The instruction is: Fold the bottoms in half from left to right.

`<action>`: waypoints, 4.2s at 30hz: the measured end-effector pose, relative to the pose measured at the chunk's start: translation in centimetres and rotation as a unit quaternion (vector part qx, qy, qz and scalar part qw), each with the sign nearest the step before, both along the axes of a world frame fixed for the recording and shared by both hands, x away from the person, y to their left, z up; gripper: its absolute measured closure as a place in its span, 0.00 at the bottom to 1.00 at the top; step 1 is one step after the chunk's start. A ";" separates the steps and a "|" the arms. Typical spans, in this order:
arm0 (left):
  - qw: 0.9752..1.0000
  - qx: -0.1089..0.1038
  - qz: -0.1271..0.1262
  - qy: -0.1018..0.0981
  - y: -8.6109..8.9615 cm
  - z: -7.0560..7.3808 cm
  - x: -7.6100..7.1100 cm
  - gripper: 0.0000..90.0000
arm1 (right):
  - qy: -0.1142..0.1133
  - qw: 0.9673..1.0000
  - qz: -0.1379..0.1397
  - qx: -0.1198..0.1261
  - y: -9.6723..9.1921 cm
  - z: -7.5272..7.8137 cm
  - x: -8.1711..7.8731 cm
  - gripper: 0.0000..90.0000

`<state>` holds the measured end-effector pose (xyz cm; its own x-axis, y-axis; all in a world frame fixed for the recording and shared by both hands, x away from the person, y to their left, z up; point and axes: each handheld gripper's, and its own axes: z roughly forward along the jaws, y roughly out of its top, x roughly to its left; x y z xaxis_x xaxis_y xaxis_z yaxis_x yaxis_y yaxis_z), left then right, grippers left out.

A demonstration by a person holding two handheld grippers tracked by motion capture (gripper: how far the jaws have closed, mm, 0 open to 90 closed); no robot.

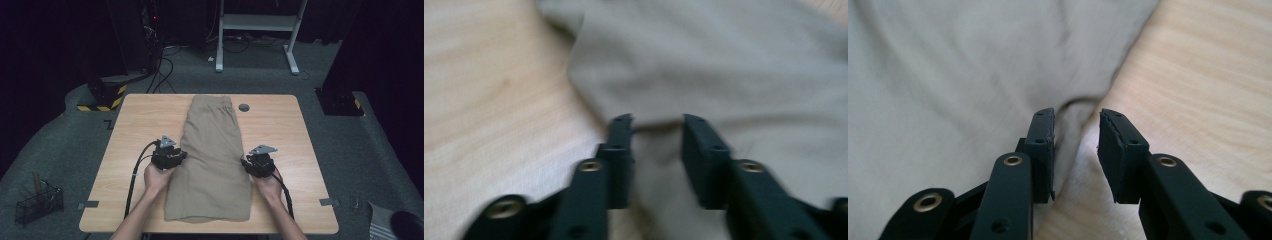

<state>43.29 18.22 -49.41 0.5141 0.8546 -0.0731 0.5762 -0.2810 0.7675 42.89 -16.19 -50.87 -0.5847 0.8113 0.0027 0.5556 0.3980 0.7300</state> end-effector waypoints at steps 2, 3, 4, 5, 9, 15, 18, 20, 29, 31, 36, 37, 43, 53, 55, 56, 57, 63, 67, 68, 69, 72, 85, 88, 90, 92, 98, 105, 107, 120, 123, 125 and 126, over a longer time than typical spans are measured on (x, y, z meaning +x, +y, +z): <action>1.000 0.003 0.005 0.006 -0.5 -0.4 0.9 0.65 | 0.012 1.000 0.006 -0.001 0.3 -0.3 0.5 0.87; 1.000 0.003 0.005 0.006 -0.5 -0.4 0.9 0.69 | 0.012 1.000 0.006 -0.001 0.3 -0.3 0.5 0.87; 1.000 0.002 0.006 0.015 -0.5 -0.8 1.2 0.69 | 0.016 1.000 0.010 -0.004 0.4 -0.6 0.6 0.91; 0.999 0.007 0.002 0.034 -0.5 -1.7 1.4 0.81 | 0.013 1.000 0.016 -0.006 0.7 -0.9 0.5 0.96; 0.999 0.017 -0.003 0.031 -0.1 -2.3 0.5 0.99 | 0.004 0.999 0.020 -0.026 0.7 -0.8 0.1 0.98; 0.999 0.029 -0.029 0.031 0.0 -1.6 -1.9 0.99 | 0.017 0.999 0.042 -0.012 -0.3 -0.6 -2.1 0.94; 0.999 0.014 -0.033 0.019 -0.1 -1.2 -2.1 0.78 | 0.003 0.999 0.034 -0.011 -0.6 -0.2 -2.4 0.84; 1.000 0.003 -0.028 0.003 -0.6 -0.9 -1.7 0.65 | -0.005 1.000 0.006 0.018 -0.8 0.5 -1.2 0.73; 0.999 0.030 -0.020 0.000 -1.6 -2.7 -0.9 0.65 | 0.020 1.000 0.010 -0.022 1.3 -0.5 3.4 1.00; 0.999 0.028 -0.018 -0.005 -1.4 -2.8 -0.9 0.69 | 0.019 0.999 0.010 -0.024 1.1 -0.4 3.6 1.00; 0.999 0.031 -0.013 0.004 -1.4 -2.5 -1.0 0.63 | 0.015 1.000 -0.016 -0.012 0.0 -0.1 4.3 0.87; 0.999 0.031 -0.013 0.004 -1.4 -2.5 -1.0 0.58 | 0.009 1.000 -0.020 -0.012 0.1 0.1 4.0 0.80; 0.999 0.024 -0.026 -0.018 -1.2 -1.5 -2.7 0.54 | -0.026 0.999 0.019 0.012 0.7 1.2 0.5 0.76; 0.997 0.071 -0.021 0.016 0.5 -1.9 -3.2 1.00 | 0.008 0.999 0.043 -0.018 0.2 -0.8 -0.1 1.00; 0.999 0.032 -0.032 0.010 1.0 -1.6 -4.1 0.82 | -0.001 0.999 0.036 -0.017 -0.2 -0.5 -0.6 0.98; 0.999 0.018 -0.038 0.006 1.0 -1.4 -4.6 0.66 | -0.013 0.999 0.040 0.003 -0.4 0.0 -1.6 0.87; 0.999 0.008 -0.046 0.003 0.9 -1.3 -5.0 0.61 | -0.018 0.999 0.044 0.016 -0.3 0.3 -2.3 0.82; 0.996 0.051 -0.076 -0.004 -0.1 -2.7 -7.3 0.63 | -0.014 0.996 0.080 -0.026 1.3 -0.9 -5.4 0.73; 0.997 0.051 -0.065 0.003 1.3 -2.5 -8.6 0.62 | -0.022 0.998 0.065 -0.015 -0.4 -1.3 -6.2 0.72; 0.997 0.051 -0.065 0.003 1.3 -2.5 -8.6 0.59 | -0.019 0.998 0.062 -0.018 -0.5 -1.2 -6.3 0.69; 0.997 0.047 -0.061 0.004 1.5 -2.5 -8.7 0.59 | -0.019 0.998 0.062 -0.018 -0.5 -1.2 -6.3 0.69; 0.999 0.025 -0.046 -0.001 1.9 -2.0 -8.1 0.50 | -0.016 0.999 0.049 -0.009 -0.8 -0.9 -6.2 0.62; 0.998 -0.050 0.010 0.033 2.1 -0.7 -3.6 0.29 | -0.009 0.999 -0.007 0.038 -1.4 0.2 -2.4 0.37; 0.998 -0.047 0.004 0.049 1.6 -0.7 -3.1 0.25 | 0.019 0.999 -0.014 0.042 -1.0 0.1 -1.5 0.34; 0.997 -0.047 0.000 0.057 1.2 -0.8 -3.0 0.24 | 0.024 0.999 -0.012 0.039 -0.8 0.1 -1.5 0.34; 0.997 -0.037 -0.002 0.066 0.9 -1.0 -3.1 0.21 | 0.025 0.999 -0.011 0.032 -0.4 -0.1 -1.8 0.30; 0.997 -0.016 -0.006 0.075 0.2 -1.5 -3.7 0.19 | 0.031 0.999 -0.010 0.023 -0.1 -0.6 -2.6 0.26; 0.997 -0.005 -0.001 0.074 -0.9 -2.2 -3.4 0.23 | 0.022 1.000 -0.010 -0.013 1.1 -1.2 -2.3 0.24; 0.997 -0.003 -0.003 0.072 -1.3 -2.2 -3.5 0.25 | 0.020 1.000 -0.011 -0.015 1.4 -1.3 -2.3 0.25; 0.998 0.040 -0.013 0.051 -2.6 -2.2 -4.0 0.31 | 0.024 1.000 -0.002 -0.018 2.3 -1.1 -2.6 0.33; 0.998 0.047 -0.018 0.043 -2.5 -2.2 -4.0 0.39 | 0.023 1.000 0.008 -0.018 2.4 -1.0 -2.8 0.41; 0.998 0.047 -0.019 0.042 -2.5 -2.2 -4.1 0.41 | 0.023 1.000 0.010 -0.018 2.4 -1.0 -2.9 0.44; 0.998 0.045 -0.021 0.041 -2.5 -2.2 -4.1 0.45 | 0.023 0.999 0.012 -0.018 2.5 -0.9 -2.9 0.46</action>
